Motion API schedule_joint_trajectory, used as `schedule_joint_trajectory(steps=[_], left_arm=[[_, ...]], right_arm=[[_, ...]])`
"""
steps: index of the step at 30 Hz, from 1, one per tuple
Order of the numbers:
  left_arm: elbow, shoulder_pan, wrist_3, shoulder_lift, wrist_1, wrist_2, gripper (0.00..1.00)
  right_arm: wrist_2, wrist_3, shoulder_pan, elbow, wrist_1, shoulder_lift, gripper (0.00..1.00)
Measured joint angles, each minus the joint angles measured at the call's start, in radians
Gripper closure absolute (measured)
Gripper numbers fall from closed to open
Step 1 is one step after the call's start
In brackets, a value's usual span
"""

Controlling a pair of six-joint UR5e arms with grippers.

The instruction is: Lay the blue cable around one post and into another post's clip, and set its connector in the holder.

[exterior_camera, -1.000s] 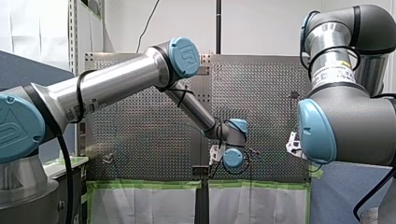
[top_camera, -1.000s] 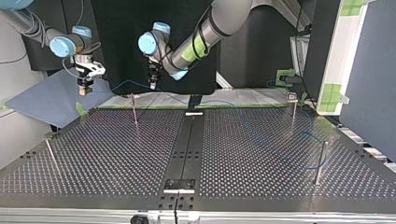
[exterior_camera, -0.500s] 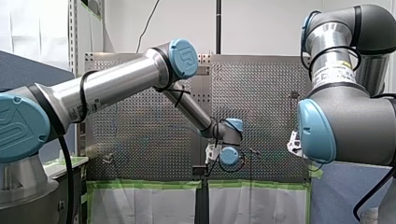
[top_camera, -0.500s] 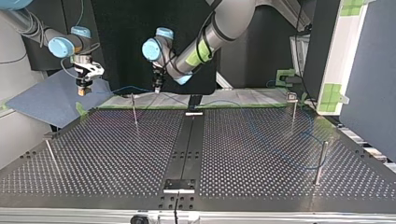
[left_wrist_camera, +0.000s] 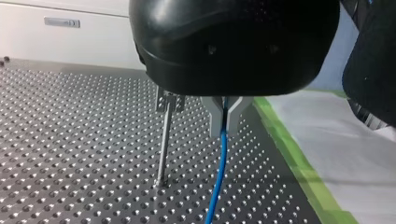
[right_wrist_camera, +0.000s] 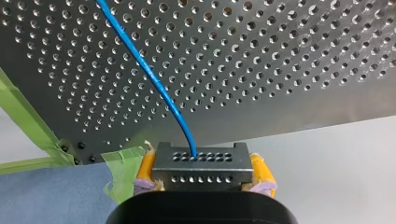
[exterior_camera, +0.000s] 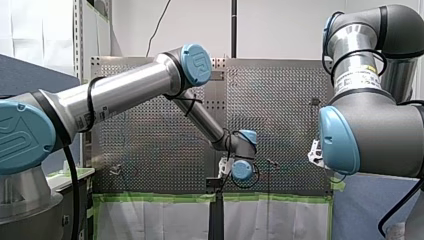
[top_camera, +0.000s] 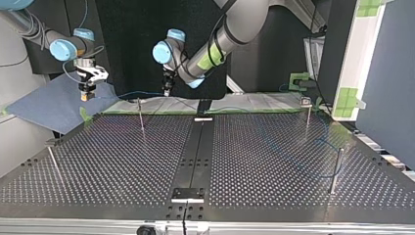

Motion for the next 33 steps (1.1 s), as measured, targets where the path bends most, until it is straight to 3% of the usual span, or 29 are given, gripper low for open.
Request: schedule_joint_trajectory(steps=[19, 33], left_arm=[[0.033, 0.007, -0.027, -0.003, -0.025, 0.066, 1.0], [0.106, 0.026, -0.072, -0.032, -0.105, 0.087, 1.0]], right_arm=[[-0.005, 0.0, 0.007, -0.001, -0.003, 0.0, 0.53], [-0.005, 0.0, 0.008, -0.001, 0.002, 0.0, 0.53]])
